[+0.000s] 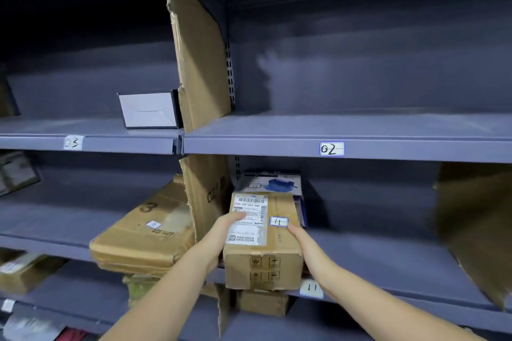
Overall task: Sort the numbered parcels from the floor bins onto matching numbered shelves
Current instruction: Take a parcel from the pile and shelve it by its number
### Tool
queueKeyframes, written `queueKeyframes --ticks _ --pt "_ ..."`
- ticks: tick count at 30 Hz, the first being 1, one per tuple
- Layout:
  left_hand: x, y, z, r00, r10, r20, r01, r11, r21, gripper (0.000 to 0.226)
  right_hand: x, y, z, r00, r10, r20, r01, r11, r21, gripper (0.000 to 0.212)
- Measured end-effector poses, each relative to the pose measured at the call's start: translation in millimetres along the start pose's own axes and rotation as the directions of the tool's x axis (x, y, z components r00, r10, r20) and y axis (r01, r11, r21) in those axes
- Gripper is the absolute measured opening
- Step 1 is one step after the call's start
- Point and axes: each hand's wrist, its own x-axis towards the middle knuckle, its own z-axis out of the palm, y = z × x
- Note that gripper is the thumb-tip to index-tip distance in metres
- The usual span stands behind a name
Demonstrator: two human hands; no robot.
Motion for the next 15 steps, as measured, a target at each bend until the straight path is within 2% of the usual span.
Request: queueKeyframes --ticks 4,9,15 --pt "24.4 7.4 -12.2 0.997 -0.075 0.002 0.075 0.995 0.068 0.034 17.5 -4.6 7.8 0.999 0.033 -0.044 -0.033 0.999 -0.004 0.043" --pt "45.1 14.4 -19.1 0.994 -0.102 0.025 0.099 0.990 0.097 0.032 26.0 -9.4 13.0 0.995 0.070 -0.075 -0.068 0.997 0.028 0.043" --pt "58.1 31.5 -17.8 0.992 -0.108 -0.065 0.118 0.975 0.190 0.024 37.9 -9.7 27.5 0.989 0.071 -0.130 -0.064 0.996 0.058 0.041"
